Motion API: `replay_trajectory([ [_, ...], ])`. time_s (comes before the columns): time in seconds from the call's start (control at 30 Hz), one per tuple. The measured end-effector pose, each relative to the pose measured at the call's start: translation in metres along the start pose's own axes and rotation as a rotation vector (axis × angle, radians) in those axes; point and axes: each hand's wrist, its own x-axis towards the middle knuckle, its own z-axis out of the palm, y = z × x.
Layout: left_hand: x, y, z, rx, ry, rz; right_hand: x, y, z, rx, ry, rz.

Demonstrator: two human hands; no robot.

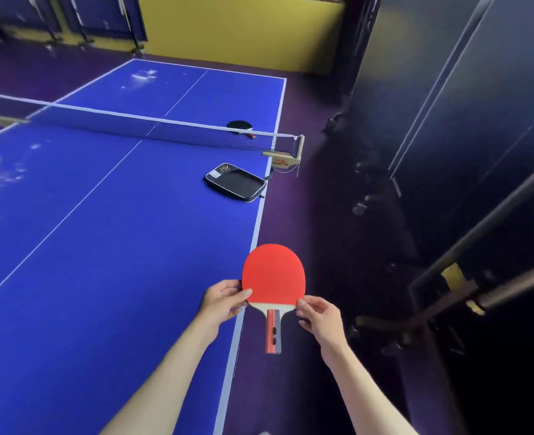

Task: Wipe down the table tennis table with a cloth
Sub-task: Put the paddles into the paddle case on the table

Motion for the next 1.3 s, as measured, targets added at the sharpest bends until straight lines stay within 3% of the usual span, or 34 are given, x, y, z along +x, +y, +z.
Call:
replay_trajectory([
  [0.5,0.207,0.121,0.075,-0.13,0.095,0.075,0.265,-0.135,-0.004,-0.075,-0.184,-0.062],
  [0.8,0.337,0.218,0.127,-0.248,0.251,0.08,0.451,-0.235,-0.004,-0.126,-0.408,-0.125],
  [1.07,0.448,0.291,0.124,-0.34,0.39,0.112,0.589,-0.311,0.059,-0.153,-0.519,-0.138],
  [1.3,0.589,0.33,0.071,-0.502,0.447,0.121,0.718,-0.352,0.15,-0.211,-0.592,-0.103],
])
